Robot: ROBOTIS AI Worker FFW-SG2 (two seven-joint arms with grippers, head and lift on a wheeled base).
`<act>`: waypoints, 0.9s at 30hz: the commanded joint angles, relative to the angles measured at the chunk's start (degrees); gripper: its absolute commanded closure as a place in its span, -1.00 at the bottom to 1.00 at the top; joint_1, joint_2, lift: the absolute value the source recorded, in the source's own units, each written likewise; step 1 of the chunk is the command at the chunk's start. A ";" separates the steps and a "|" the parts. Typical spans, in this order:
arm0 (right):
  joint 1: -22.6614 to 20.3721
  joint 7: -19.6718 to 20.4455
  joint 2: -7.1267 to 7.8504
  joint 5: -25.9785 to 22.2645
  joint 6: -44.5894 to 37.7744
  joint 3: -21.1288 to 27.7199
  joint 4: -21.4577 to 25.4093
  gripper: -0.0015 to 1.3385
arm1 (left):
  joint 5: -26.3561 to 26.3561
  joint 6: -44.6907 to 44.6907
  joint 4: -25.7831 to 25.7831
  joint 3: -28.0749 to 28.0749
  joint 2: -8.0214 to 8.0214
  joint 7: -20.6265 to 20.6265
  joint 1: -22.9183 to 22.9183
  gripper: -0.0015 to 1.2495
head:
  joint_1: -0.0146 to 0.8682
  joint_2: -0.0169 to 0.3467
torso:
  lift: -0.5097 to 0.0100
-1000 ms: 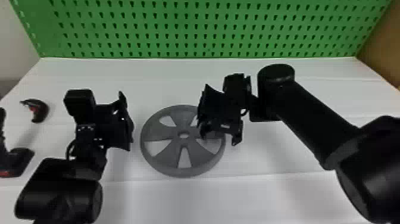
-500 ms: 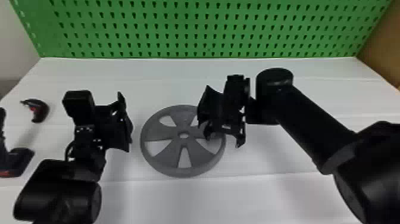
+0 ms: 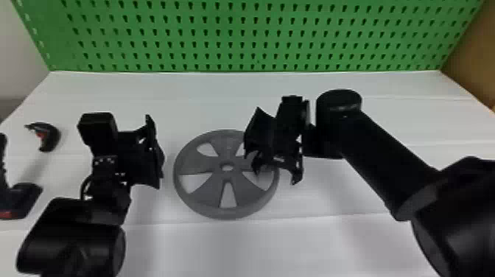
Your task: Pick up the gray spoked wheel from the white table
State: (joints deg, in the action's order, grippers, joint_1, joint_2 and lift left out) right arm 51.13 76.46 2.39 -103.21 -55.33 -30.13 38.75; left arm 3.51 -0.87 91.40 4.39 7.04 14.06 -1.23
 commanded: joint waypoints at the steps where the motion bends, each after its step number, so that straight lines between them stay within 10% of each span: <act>1: -0.68 -0.08 0.16 1.61 0.13 1.66 0.54 -0.53 | 0.01 -0.01 0.01 0.18 0.17 0.00 0.00 -0.76 | 0.77 -0.90 | 0.59; 27: -2.44 -3.07 0.60 3.89 0.83 2.36 -0.07 -0.49 | 0.19 -0.01 0.01 0.44 0.26 0.00 0.00 -0.76 | 0.77 -0.90 | 0.59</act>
State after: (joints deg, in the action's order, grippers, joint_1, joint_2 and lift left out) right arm 48.68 73.39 2.96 -98.63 -54.67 -27.30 38.71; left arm 3.66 -0.88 91.36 4.75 7.30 14.06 -1.22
